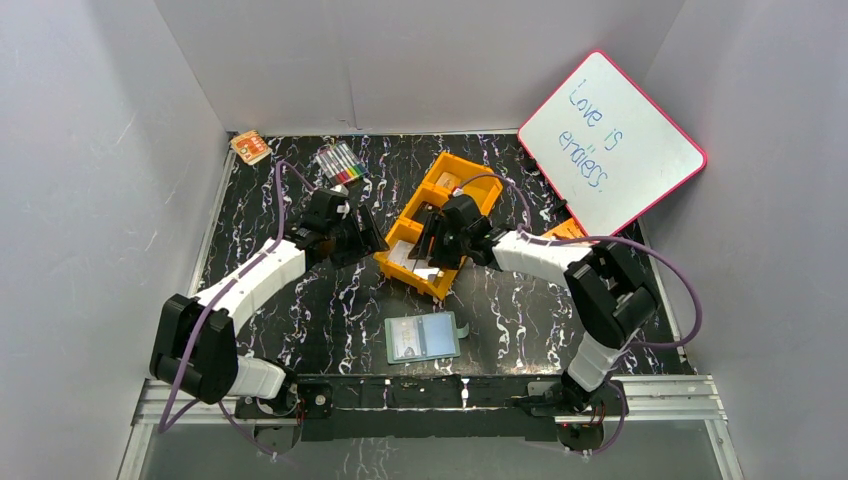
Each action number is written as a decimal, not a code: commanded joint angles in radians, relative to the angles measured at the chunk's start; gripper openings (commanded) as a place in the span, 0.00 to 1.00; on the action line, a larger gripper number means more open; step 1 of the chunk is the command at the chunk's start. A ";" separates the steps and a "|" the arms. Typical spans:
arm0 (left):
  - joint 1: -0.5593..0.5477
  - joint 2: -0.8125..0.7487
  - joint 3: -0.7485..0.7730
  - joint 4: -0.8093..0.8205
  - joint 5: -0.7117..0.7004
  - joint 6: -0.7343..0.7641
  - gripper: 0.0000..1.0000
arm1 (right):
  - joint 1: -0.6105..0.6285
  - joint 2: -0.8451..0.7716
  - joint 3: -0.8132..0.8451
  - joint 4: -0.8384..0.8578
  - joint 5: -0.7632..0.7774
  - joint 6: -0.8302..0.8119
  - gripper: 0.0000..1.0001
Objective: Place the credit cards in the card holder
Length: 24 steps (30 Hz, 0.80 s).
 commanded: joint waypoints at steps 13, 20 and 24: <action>0.009 0.023 -0.027 0.012 0.055 0.008 0.72 | 0.073 0.137 0.134 -0.044 0.244 0.151 0.74; 0.009 0.014 -0.046 0.006 0.051 -0.006 0.71 | 0.080 0.172 0.151 -0.060 0.254 0.155 0.66; 0.009 0.017 -0.050 0.007 0.052 -0.014 0.70 | 0.081 0.197 0.164 -0.073 0.244 0.146 0.63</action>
